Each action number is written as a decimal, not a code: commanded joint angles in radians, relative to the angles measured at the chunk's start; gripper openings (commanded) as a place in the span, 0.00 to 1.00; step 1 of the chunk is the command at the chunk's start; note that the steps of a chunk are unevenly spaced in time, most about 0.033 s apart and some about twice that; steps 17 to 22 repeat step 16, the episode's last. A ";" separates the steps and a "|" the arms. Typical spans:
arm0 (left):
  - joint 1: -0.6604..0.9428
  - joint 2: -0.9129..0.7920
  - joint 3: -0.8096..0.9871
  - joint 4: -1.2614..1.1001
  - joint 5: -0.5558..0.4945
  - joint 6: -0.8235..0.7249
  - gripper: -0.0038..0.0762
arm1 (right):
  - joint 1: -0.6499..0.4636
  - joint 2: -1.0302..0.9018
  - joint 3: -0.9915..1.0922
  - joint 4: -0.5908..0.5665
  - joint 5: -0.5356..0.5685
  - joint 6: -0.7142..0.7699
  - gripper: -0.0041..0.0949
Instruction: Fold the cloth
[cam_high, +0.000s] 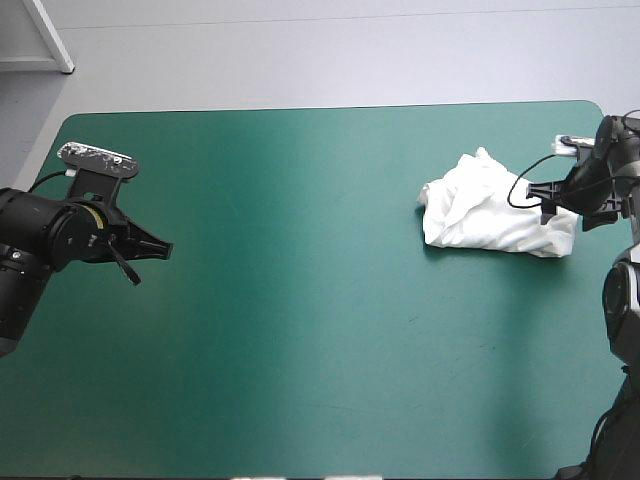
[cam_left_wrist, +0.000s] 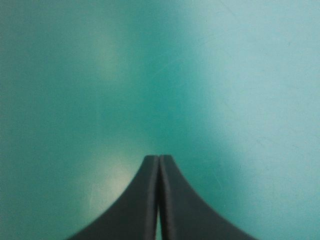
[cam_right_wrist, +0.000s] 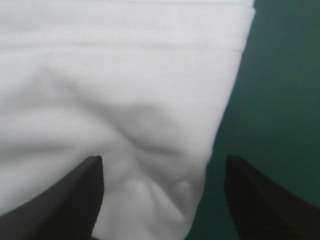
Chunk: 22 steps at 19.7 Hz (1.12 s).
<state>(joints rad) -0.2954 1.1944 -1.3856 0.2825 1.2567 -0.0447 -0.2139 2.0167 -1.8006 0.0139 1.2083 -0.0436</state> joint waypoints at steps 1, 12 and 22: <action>0.000 -0.024 -0.031 0.021 0.028 -0.015 0.04 | -0.006 -0.105 -0.025 -0.027 -0.022 0.007 0.72; 0.000 -0.024 -0.031 0.021 0.028 -0.015 0.04 | -0.006 -0.181 -0.027 -0.040 -0.040 0.019 0.71; 0.000 -0.024 -0.031 0.021 0.028 -0.015 0.04 | -0.006 -0.182 -0.027 -0.004 -0.040 0.021 0.71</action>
